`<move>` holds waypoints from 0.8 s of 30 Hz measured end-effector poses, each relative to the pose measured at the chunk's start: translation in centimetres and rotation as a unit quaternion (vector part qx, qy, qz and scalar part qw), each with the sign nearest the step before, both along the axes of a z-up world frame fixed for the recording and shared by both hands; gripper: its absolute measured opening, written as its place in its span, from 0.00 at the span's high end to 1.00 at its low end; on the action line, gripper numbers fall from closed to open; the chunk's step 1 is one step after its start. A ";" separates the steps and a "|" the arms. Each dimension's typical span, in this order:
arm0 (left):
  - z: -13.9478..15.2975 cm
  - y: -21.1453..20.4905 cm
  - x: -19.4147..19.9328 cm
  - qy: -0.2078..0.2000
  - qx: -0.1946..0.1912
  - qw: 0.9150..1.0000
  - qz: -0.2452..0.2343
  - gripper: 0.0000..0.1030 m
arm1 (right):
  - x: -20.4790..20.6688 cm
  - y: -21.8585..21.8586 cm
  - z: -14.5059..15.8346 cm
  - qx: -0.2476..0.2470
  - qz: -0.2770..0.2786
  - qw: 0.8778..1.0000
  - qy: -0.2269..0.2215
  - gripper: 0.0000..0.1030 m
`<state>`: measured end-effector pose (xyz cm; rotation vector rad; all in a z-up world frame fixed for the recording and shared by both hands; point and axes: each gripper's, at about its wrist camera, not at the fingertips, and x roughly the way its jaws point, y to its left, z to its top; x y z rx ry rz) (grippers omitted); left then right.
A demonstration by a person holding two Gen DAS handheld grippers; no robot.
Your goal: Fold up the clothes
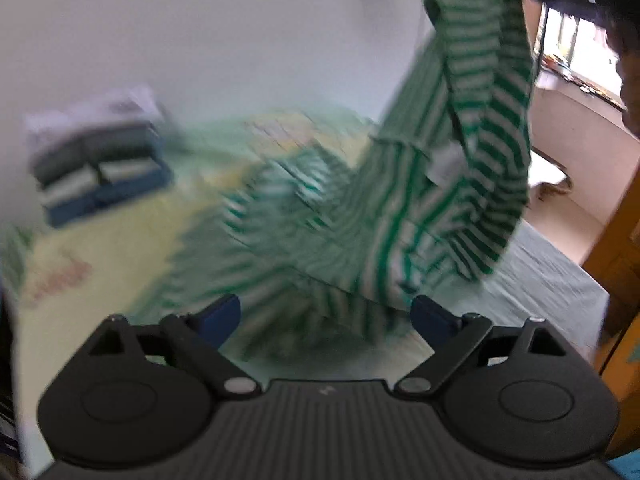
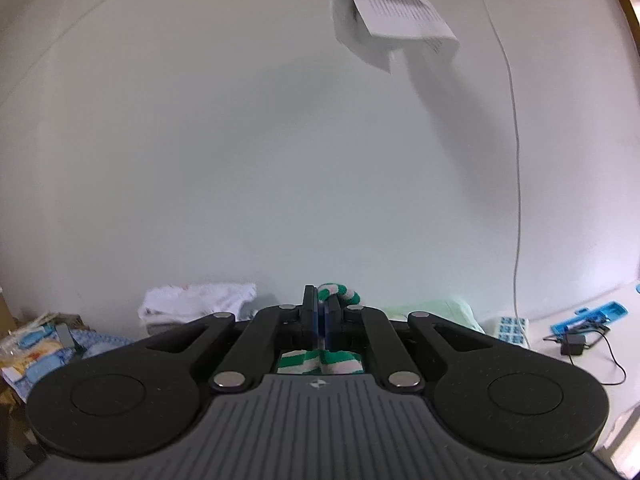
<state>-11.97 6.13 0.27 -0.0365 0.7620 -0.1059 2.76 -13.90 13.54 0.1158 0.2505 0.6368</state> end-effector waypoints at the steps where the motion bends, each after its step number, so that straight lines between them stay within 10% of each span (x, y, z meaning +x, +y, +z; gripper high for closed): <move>1: -0.8 -0.6 0.4 0.004 -0.002 1.000 0.003 0.08 | 0.3 -0.2 -0.4 -0.005 -0.001 1.000 0.003 0.97; 5: -3.6 -3.7 2.8 0.006 0.054 0.998 0.016 0.04 | 1.1 -1.8 -2.4 0.001 0.000 0.999 0.036 0.97; 13: -4.2 -5.0 4.0 0.016 0.084 0.995 0.056 0.83 | 1.9 -5.2 -6.5 -0.005 0.007 0.997 0.080 0.95; 24: -0.7 -1.5 0.9 -0.003 0.050 0.987 0.152 0.94 | 2.4 -7.5 -14.3 -0.133 0.048 0.980 0.142 0.49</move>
